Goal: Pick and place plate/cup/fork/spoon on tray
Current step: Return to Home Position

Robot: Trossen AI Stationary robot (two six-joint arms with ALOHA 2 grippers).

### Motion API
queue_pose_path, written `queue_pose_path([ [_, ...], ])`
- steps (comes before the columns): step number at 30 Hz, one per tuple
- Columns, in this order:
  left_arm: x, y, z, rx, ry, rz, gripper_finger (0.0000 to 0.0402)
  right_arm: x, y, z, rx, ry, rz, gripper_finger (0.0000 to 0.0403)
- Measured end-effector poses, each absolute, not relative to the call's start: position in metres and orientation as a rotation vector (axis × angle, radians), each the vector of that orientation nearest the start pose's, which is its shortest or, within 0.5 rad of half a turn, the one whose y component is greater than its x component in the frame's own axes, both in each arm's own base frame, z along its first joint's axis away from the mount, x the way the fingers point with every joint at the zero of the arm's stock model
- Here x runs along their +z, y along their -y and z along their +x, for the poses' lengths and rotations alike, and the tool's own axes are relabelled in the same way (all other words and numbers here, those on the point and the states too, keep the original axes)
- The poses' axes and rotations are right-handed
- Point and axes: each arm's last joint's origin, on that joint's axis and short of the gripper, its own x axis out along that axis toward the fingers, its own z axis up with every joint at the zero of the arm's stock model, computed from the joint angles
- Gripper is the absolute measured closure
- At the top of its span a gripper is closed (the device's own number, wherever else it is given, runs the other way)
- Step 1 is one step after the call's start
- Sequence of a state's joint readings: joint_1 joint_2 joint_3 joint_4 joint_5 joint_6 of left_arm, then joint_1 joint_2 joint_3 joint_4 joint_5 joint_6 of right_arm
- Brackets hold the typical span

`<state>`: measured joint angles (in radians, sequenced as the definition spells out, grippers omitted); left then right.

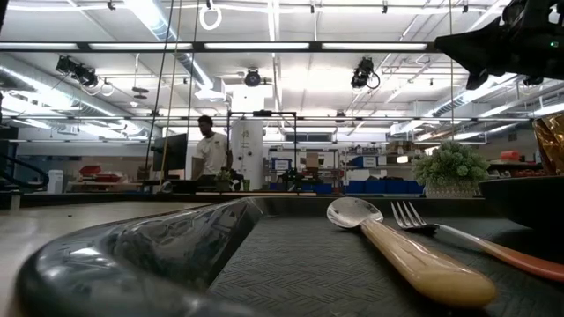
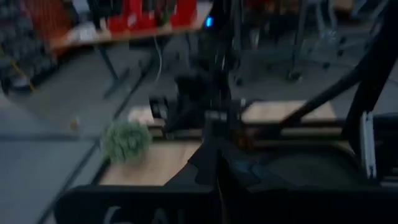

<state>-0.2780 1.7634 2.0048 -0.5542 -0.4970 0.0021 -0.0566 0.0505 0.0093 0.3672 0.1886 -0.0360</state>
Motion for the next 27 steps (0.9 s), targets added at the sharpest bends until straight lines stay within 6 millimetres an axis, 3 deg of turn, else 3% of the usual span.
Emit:
queue_pose_path([
  [6, 0.501, 0.084, 0.33, 0.203, -0.092, 0.1, 0.0392, 0.198, 0.011, 0.094, -0.248, 0.323, -0.014, 0.0391],
  [12, 0.528, 0.076, 0.293, 0.199, -0.015, 0.068, 0.0392, 0.198, 0.011, 0.094, -0.246, 0.325, -0.014, 0.0389],
  [17, 0.531, 0.084, 0.278, 0.154, -0.036, 0.079, 0.0392, 0.198, 0.011, 0.094, -0.246, 0.325, -0.014, 0.0388],
  [27, 0.534, 0.095, 0.273, 0.134, -0.014, 0.097, 0.0392, 0.198, 0.011, 0.094, -0.246, 0.325, -0.015, 0.0387],
])
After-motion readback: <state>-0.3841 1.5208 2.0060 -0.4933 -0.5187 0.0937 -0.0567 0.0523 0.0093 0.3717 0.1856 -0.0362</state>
